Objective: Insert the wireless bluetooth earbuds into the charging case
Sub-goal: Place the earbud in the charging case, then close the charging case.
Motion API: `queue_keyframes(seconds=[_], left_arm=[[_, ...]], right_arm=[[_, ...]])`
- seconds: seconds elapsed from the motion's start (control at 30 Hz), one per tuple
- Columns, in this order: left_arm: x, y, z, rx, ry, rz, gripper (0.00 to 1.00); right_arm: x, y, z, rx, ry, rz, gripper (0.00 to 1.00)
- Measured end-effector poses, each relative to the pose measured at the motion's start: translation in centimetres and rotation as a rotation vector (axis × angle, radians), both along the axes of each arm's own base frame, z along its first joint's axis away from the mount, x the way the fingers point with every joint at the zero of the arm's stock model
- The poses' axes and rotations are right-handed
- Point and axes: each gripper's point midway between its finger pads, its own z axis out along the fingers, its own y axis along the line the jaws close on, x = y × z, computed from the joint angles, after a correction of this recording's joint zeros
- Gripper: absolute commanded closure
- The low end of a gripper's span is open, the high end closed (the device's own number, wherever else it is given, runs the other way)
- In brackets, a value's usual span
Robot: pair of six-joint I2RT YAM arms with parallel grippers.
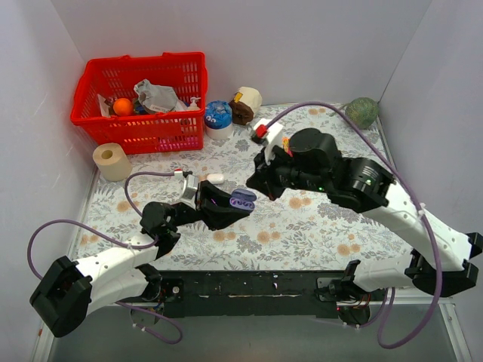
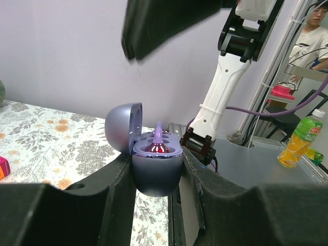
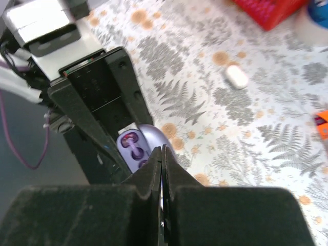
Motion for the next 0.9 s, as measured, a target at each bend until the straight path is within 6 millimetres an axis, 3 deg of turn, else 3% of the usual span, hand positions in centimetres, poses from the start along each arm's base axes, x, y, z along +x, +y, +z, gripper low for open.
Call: queue_keyframes(seconds=[0.13, 0.2, 0.3, 0.37, 0.43, 0.53, 0.77, 0.9], left_arm=[[-0.3, 0.1, 0.3, -0.006, -0.013, -0.006, 1.00], [-0.5, 0.2, 0.5, -0.012, -0.024, -0.011, 1.00], [-0.9, 0.4, 1.0, -0.024, -0.047, -0.021, 1.00], [-1.1, 0.5, 1.1, -0.029, -0.057, -0.026, 1.00], [-1.1, 0.5, 1.2, -0.030, -0.060, -0.026, 1.00], [-1.1, 0.4, 1.1, -0.026, -0.060, -0.023, 1.00], [-0.5, 0.1, 0.4, -0.005, -0.028, -0.008, 1.00], [-0.3, 0.0, 0.1, 0.002, -0.013, -0.004, 1.00]], right_arm=[[1.6, -2.6, 2.7, 0.066, -0.066, -0.122, 0.99], [2.5, -3.4, 2.9, 0.073, -0.071, -0.167, 0.99], [3.4, -3.3, 1.7, 0.051, -0.049, -0.194, 0.99], [3.6, -2.7, -0.3, 0.009, -0.010, -0.183, 0.99], [3.2, -1.7, -2.6, -0.035, 0.042, -0.147, 0.99], [2.2, -0.7, -4.0, -0.052, 0.095, -0.078, 0.99], [-0.4, 0.4, -3.3, -0.013, 0.129, 0.059, 0.99], [-0.4, 0.5, -2.9, 0.003, 0.115, 0.064, 0.99]])
